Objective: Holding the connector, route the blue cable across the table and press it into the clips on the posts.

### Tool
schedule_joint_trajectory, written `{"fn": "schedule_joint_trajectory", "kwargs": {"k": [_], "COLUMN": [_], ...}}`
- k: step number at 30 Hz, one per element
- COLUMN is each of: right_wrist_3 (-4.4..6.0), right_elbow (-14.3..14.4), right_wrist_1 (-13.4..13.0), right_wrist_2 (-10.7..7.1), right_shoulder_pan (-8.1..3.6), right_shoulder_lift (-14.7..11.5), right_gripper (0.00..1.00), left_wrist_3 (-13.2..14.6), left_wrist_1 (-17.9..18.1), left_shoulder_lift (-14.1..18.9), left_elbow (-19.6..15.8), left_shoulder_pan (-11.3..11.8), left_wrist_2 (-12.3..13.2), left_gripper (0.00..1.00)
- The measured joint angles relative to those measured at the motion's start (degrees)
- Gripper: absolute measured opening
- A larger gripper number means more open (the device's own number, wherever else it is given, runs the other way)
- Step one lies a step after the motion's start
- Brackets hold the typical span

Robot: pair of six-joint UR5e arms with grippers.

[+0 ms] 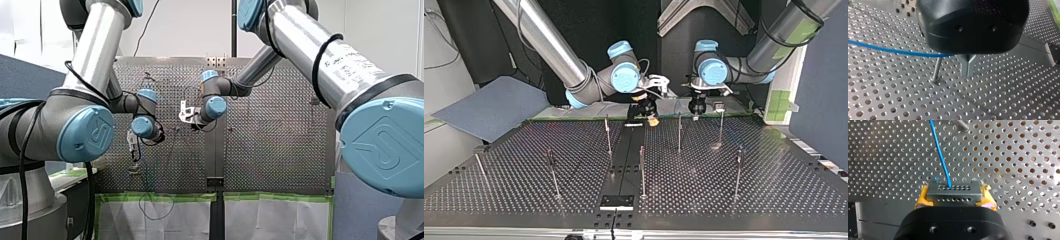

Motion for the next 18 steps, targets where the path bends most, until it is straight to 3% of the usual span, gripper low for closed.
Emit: {"fn": "schedule_joint_trajectory", "kwargs": {"k": [18], "right_wrist_3": [0.17], "right_elbow": [0.0], "right_wrist_1": [-0.1], "right_wrist_2": [0.02], "right_shoulder_pan": [-1.21], "right_shoulder_lift": [0.0], "right_gripper": [0.00], "left_wrist_3": [-0.9], "left_wrist_1": [2.4], "left_shoulder_lift": [-0.4], "left_elbow": [2.6], "left_shoulder_pan": [1.3], "left_wrist_2": [1.3], "left_gripper": [0.00]}}
